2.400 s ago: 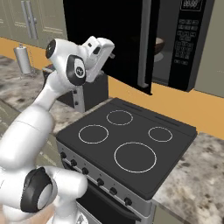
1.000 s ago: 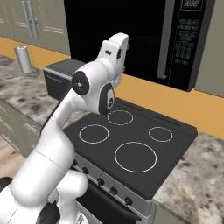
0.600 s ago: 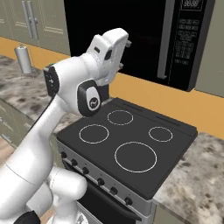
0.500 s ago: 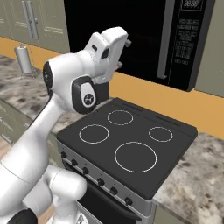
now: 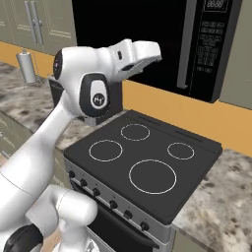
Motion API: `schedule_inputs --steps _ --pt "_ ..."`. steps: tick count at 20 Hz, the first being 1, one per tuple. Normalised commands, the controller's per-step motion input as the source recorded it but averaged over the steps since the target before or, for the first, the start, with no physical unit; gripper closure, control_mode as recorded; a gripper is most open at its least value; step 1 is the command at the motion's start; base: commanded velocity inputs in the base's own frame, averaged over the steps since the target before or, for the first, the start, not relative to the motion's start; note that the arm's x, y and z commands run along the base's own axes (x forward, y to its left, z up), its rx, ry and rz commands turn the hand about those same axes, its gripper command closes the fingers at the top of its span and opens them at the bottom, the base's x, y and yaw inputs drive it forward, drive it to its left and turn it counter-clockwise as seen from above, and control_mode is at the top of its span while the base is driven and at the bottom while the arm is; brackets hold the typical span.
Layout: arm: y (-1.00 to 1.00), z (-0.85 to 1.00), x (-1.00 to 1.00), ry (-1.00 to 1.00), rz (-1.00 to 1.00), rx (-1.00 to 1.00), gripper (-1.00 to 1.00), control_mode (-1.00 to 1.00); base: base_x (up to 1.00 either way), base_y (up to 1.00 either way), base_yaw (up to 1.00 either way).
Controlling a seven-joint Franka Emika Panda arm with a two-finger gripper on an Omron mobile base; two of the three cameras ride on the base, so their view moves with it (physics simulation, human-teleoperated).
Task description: Place the bowl containing the squash and tomato in the microwave. Close the microwave door and press the start button to microwave the meal.
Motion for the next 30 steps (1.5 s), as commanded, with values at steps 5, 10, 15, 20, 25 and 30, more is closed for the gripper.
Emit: schedule_inputs --steps 5,10,15,20,25,30 --pt "-0.65 -0.02 -0.21 -0.21 -0.05 0.51 -1.00 -1.00 0.00 0.00 0.00" --pt "-0.35 -0.27 -0.08 -0.21 0.00 0.34 -1.00 -1.00 0.00 0.00 0.00" --pt "-0.03 -0.23 0.00 -0.17 0.00 0.11 -1.00 -1.00 0.00 0.00 0.00" --pt "-0.03 -0.14 0.00 -0.12 0.00 0.08 -1.00 -1.00 0.00 0.00 0.00" --pt "0.00 -0.10 0.00 -0.05 0.00 0.01 -1.00 -1.00 0.00 0.00 0.00" --pt "0.00 -0.02 0.00 -0.05 0.00 0.01 -1.00 -1.00 0.00 0.00 0.00"
